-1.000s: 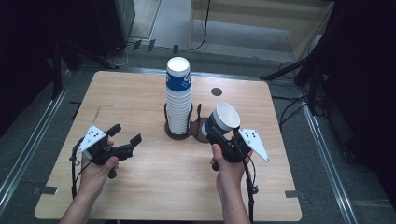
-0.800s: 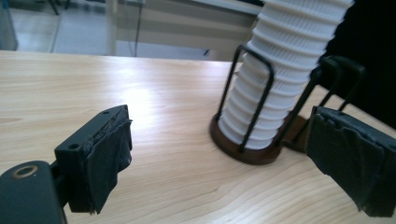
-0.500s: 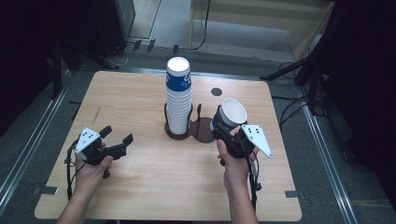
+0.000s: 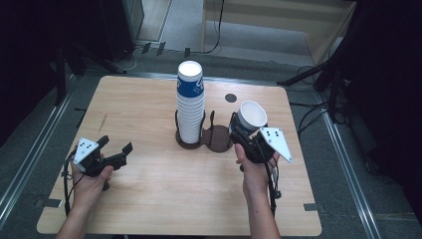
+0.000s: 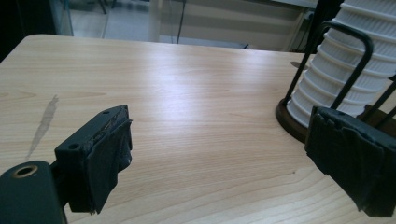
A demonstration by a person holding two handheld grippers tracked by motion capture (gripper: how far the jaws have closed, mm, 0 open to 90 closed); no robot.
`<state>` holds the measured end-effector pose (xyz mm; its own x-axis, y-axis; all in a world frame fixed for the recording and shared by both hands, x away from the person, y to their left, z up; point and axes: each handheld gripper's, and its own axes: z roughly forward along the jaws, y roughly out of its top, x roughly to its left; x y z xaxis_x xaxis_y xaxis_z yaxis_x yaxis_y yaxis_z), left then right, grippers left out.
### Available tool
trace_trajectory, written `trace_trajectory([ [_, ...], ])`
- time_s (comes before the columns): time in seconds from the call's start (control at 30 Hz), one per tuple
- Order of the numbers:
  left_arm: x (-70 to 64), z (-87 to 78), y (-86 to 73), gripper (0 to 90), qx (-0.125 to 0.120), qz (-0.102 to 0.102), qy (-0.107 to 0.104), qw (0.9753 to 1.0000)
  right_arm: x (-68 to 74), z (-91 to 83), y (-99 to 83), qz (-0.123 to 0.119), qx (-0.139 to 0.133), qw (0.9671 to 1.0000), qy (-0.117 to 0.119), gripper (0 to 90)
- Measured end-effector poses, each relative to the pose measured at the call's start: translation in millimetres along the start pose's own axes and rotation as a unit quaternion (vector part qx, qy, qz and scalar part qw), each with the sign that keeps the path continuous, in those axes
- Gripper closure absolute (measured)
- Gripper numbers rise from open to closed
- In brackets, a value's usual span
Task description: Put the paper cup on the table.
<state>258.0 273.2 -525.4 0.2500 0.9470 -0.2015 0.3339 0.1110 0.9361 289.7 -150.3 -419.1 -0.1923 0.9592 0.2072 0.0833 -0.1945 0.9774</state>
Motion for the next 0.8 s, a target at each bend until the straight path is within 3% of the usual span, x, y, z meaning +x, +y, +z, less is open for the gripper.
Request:
trace_trajectory([
  [0.43, 21.1, -3.5, -5.7, 8.1, -0.003, -0.009, 0.037, 0.9993, -10.0, 10.5, 11.2, -0.018, -0.004, 0.9996, -0.021, 21.5],
  [0.5, 22.7, -3.7, -6.5, 8.1, -0.001, 0.001, 0.045, 0.9990, -13.0, 12.4, 12.8, -0.015, -0.004, 0.9996, -0.023, 21.5],
  [0.63, 23.6, -3.4, -7.4, 8.1, 0.004, 0.003, 0.046, 0.9989, -20.7, 15.5, 15.7, -0.013, -0.011, 0.9990, -0.040, 21.4],
  [0.8, 24.2, -1.6, -9.6, 8.1, 0.019, 0.014, 0.052, 0.9984, -25.9, 18.4, 17.0, -0.027, -0.021, 0.9981, -0.052, 21.5],
])
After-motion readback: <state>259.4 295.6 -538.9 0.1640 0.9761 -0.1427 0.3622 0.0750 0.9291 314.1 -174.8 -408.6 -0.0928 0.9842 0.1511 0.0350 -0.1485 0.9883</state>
